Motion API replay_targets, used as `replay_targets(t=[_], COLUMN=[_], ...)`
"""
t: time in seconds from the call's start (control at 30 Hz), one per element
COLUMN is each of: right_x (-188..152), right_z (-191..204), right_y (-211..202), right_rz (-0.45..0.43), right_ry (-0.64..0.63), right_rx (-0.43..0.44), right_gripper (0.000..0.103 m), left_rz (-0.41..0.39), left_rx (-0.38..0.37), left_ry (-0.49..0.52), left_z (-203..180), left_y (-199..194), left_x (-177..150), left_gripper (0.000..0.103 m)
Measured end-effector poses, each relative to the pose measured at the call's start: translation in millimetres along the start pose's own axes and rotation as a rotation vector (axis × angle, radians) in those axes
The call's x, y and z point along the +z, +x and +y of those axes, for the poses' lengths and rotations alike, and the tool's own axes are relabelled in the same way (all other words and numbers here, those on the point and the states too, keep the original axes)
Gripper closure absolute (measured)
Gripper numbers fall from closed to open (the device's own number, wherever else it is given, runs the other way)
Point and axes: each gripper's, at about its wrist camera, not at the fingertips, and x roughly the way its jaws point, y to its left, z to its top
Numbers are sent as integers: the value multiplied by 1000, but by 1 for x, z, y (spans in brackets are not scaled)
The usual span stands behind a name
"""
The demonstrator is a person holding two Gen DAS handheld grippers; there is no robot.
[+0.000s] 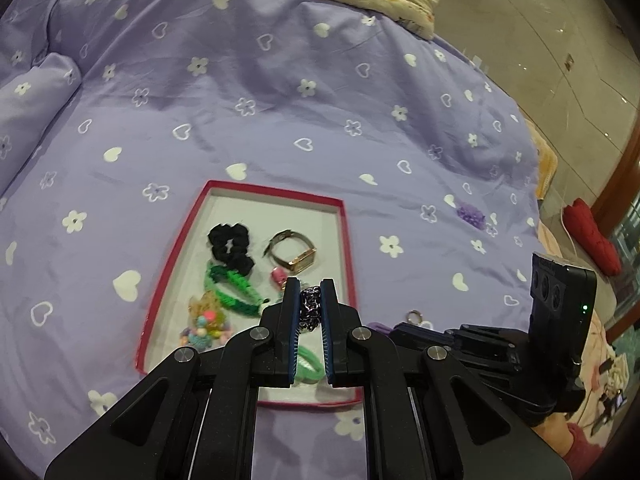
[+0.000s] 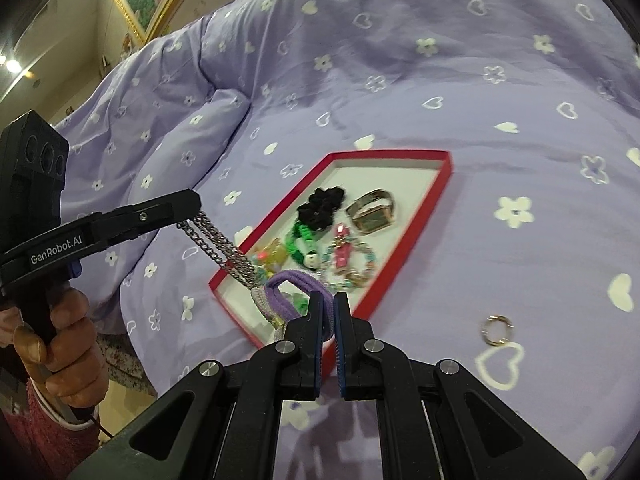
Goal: Organize jewelry
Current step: 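Carry the silver chain and purple hair tie over the tray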
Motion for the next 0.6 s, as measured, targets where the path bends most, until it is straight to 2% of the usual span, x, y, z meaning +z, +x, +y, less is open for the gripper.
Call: replay_targets(t=[0.23, 0.6], right_x=[3, 0], right_z=[17, 23], right_y=[26, 67], right_rz=[46, 140], right_ry=[-38, -91], right_rx=[8, -44], right_gripper=[98, 98], left_rz=[30, 108], left_rx=[20, 76], left_ry=[-34, -89], left_z=[20, 62], left_y=[12, 42], left_x=[-9, -32], left_gripper=[95, 95])
